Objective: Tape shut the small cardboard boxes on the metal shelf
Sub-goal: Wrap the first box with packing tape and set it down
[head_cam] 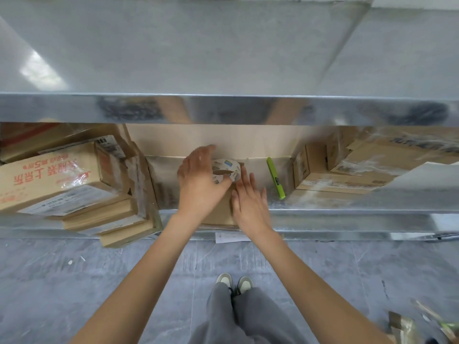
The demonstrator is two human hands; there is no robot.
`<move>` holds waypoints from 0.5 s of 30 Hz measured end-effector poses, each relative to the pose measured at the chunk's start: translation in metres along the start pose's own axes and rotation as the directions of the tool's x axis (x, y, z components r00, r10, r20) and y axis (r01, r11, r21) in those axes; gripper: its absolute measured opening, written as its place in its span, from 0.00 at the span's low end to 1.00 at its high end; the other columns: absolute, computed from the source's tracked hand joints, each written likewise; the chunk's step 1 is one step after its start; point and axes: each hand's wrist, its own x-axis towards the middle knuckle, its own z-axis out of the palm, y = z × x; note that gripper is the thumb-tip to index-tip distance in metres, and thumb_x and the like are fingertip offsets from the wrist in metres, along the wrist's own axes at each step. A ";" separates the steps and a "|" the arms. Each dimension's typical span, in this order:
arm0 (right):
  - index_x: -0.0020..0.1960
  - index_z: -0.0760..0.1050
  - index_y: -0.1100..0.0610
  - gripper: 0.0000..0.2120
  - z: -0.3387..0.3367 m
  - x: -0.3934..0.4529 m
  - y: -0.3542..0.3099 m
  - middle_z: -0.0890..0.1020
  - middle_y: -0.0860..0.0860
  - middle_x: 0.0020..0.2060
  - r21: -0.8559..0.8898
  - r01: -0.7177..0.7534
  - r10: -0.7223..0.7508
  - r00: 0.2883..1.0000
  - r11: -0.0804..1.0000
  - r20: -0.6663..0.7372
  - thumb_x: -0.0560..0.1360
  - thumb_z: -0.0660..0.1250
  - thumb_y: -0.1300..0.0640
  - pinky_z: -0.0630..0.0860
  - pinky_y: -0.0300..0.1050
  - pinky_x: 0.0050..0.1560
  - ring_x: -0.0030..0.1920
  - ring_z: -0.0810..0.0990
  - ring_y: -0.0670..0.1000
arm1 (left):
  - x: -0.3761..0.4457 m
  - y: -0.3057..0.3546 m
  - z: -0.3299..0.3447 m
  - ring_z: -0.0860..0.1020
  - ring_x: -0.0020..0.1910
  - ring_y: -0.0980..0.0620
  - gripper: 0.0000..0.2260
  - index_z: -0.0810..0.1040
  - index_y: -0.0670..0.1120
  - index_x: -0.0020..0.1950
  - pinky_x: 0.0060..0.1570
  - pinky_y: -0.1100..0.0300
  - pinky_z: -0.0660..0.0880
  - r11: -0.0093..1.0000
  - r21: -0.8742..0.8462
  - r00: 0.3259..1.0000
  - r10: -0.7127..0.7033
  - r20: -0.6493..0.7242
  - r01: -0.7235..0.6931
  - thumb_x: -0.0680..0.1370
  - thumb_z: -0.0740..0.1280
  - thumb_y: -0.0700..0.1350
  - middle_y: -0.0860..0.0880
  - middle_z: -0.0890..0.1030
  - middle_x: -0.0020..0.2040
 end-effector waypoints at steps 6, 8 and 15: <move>0.78 0.54 0.55 0.24 -0.001 0.002 0.002 0.48 0.47 0.79 -0.058 -0.016 0.016 1.000 0.998 0.000 0.83 0.46 0.52 0.50 0.63 0.74 0.78 0.47 0.51 | 0.052 0.035 -0.001 0.78 0.50 0.46 0.17 0.78 0.51 0.54 0.47 0.56 0.71 0.952 0.296 0.901 -0.062 0.429 -0.075 0.75 0.64 0.62 0.50 0.80 0.50; 0.78 0.54 0.55 0.24 -0.001 0.003 0.000 0.48 0.47 0.79 -0.066 -0.035 0.035 0.999 0.997 0.001 0.83 0.47 0.52 0.50 0.63 0.74 0.78 0.48 0.51 | 0.071 0.032 -0.002 0.80 0.46 0.47 0.15 0.81 0.51 0.49 0.48 0.56 0.76 0.978 0.209 0.813 -0.133 0.567 0.014 0.71 0.67 0.60 0.51 0.83 0.45; 0.79 0.48 0.51 0.26 -0.004 0.000 -0.002 0.47 0.44 0.79 -0.092 -0.060 0.060 0.998 0.994 0.000 0.82 0.48 0.50 0.46 0.62 0.74 0.78 0.48 0.51 | 0.093 0.022 0.000 0.77 0.30 0.48 0.21 0.79 0.44 0.30 0.36 0.59 0.72 0.968 0.243 0.636 -0.146 0.757 -0.068 0.57 0.64 0.62 0.50 0.79 0.27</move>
